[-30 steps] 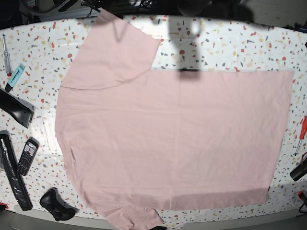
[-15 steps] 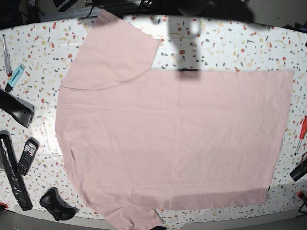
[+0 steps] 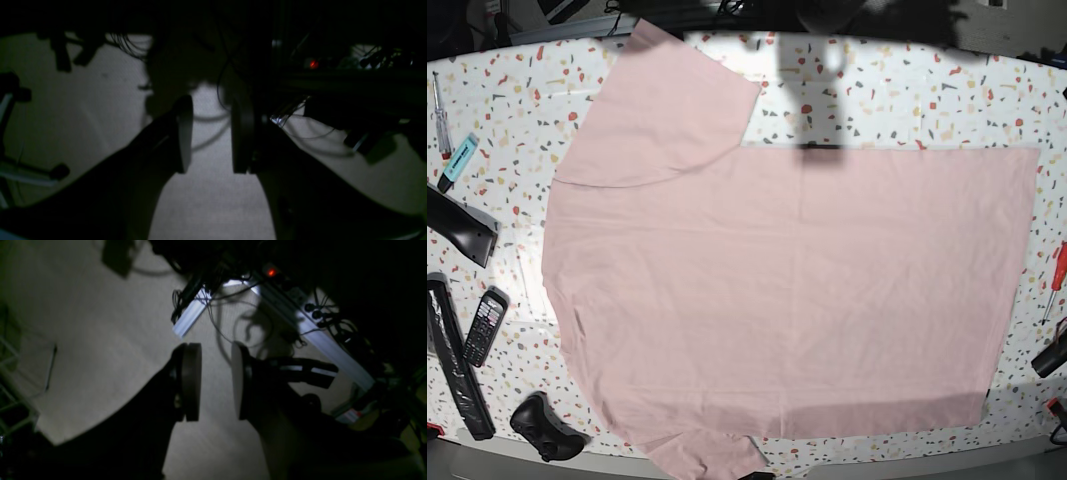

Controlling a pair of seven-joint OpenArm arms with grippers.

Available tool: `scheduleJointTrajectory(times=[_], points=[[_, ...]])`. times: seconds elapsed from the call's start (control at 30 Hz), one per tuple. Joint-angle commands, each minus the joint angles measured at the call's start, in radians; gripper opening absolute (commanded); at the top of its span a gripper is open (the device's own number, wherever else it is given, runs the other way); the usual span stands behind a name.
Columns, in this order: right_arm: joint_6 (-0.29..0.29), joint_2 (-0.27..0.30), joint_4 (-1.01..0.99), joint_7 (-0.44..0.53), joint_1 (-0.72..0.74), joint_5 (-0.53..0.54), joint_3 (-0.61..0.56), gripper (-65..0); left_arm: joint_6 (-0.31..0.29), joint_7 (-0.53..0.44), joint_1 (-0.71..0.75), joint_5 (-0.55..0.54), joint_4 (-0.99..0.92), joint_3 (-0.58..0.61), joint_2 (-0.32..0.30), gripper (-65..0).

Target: Fold the T-shirt properly

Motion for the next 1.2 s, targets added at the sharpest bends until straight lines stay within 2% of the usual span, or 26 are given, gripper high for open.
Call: scheduleJointTrajectory(times=[0.0, 0.3, 0.43, 0.5, 0.67, 0.77, 0.9, 1.07, 1.1, 1.17], points=[[0.006, 0.014, 0.045, 0.006, -0.024, 0.012, 0.002, -50.1, -0.004, -0.02, 0.026, -0.007, 0.043, -0.006, -0.008, -46.5], [0.006, 0.016, 0.233, -0.053, -0.037, 0.015, 0.017, -50.1, -0.003, 0.021, 0.037, -0.015, 0.277, -0.006, -0.008, -46.5], [0.005, 0.011, 0.285, -0.053, -0.036, 0.028, 0.075, -50.1, -0.003, 0.028, 0.02, -0.058, 0.351, -0.006, -0.008, -46.5], [0.005, 0.007, 0.311, -0.053, -0.031, 0.073, 0.121, -50.1, -0.004, 0.045, -0.006, -0.077, 0.378, -0.006, -0.008, -46.5], [0.005, -0.046, 0.344, -0.058, 0.003, 0.159, 0.253, -50.1, -0.005, 0.127, -0.099, -0.144, 0.397, -0.006, -0.007, -46.5], [0.006, -0.088, 0.343, -0.074, 0.036, 0.206, 0.31, -50.1, -0.004, 0.141, -0.143, -0.145, 0.397, -0.006, -0.008, -46.5], [0.006, -0.125, 0.343, -0.08, 0.077, 0.229, 0.349, -50.1, -0.004, 0.145, -0.179, -0.141, 0.397, -0.006, -0.008, -46.5], [0.005, -0.127, 0.343, -0.099, 0.108, 0.229, 0.35, -50.1, -0.002, 0.151, -0.197, -0.141, 0.397, -0.006, -0.007, -46.5], [0.005, -0.128, 0.343, -0.099, 0.111, 0.229, 0.35, -50.1, 0.017, 0.151, -0.197, -0.152, 0.397, -0.006, -0.008, -46.5], [0.005, -0.128, 0.343, -0.099, 0.116, 0.229, 0.35, -50.1, 0.148, 0.151, -0.201, -0.227, 0.396, -0.006, -0.007, -46.5]])
